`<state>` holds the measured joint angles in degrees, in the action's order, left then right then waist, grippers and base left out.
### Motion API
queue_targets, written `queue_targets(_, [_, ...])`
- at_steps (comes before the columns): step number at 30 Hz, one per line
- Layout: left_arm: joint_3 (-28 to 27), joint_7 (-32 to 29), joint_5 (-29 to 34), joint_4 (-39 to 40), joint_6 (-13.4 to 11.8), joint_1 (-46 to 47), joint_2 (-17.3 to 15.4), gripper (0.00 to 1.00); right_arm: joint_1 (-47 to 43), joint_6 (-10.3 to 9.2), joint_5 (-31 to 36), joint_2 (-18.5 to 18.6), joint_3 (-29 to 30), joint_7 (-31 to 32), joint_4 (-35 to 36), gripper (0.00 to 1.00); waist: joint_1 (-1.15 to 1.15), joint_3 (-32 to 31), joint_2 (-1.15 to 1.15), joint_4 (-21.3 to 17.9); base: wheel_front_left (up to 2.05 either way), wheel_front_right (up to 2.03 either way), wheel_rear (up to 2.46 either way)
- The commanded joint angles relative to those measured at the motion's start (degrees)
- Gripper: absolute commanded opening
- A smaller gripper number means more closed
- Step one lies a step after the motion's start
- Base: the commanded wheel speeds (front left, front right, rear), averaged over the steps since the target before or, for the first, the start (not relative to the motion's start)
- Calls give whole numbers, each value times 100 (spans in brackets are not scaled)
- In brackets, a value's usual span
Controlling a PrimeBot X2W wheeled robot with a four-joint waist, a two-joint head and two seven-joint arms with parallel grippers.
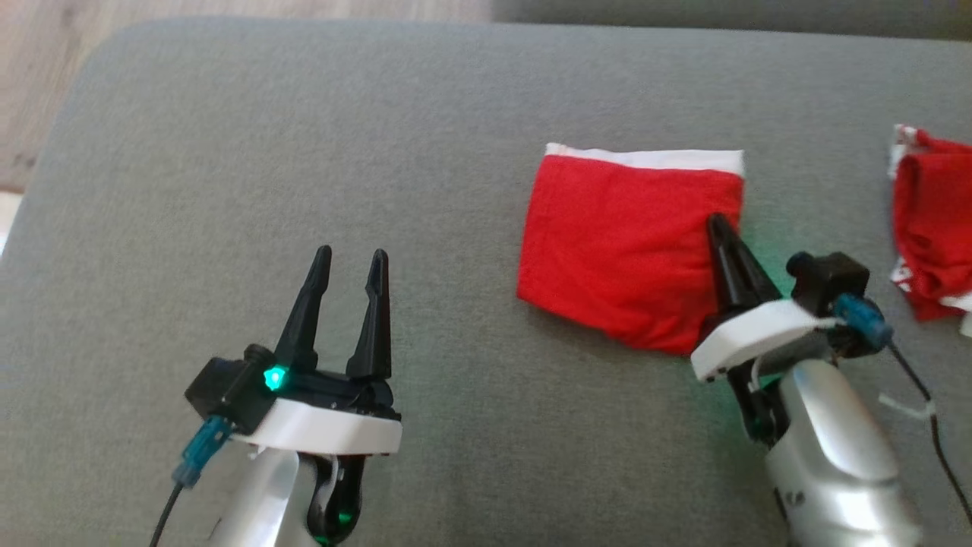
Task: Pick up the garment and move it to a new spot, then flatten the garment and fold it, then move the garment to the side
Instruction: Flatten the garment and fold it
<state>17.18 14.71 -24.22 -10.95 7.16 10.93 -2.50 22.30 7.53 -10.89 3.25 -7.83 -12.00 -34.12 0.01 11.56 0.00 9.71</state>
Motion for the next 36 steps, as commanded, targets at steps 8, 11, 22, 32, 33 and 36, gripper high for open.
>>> queue_targets(8, [-40, 29, -74, 95, 33, 327, -38, 100, 978, -4, 606, -36, 674, 193, -1601, 0, -1, 211, 0, 345, 0, 0, 0])
queue_targets(11, [-58, 29, -91, 74, 33, 325, -38, 100, 1180, -4, 507, -36, 724, -37, -1769, 0, -1, 169, 0, 357, 0, 0, 0])
queue_targets(22, [-32, 29, -125, 85, 33, 318, -38, 100, 1600, -4, 1, -37, 618, -267, -1770, 0, -1, 186, 0, 327, 0, 0, 0])
queue_targets(32, [-12, 29, -159, 24, 33, 356, -38, 100, 1946, -4, -447, -37, 60, -285, -2332, 0, -1, 160, 0, 408, 0, 0, 0])
queue_targets(33, [-24, 29, -157, 16, 33, 353, -38, 100, 1933, -4, -578, -37, -128, -290, -2224, 0, -1, 148, 0, 407, 0, 0, 0])
queue_targets(36, [-64, 29, -185, 36, 33, 333, -38, 100, 1825, -4, -898, -37, -677, -296, -1828, 0, -1, 113, 0, 406, 0, 0, 0])
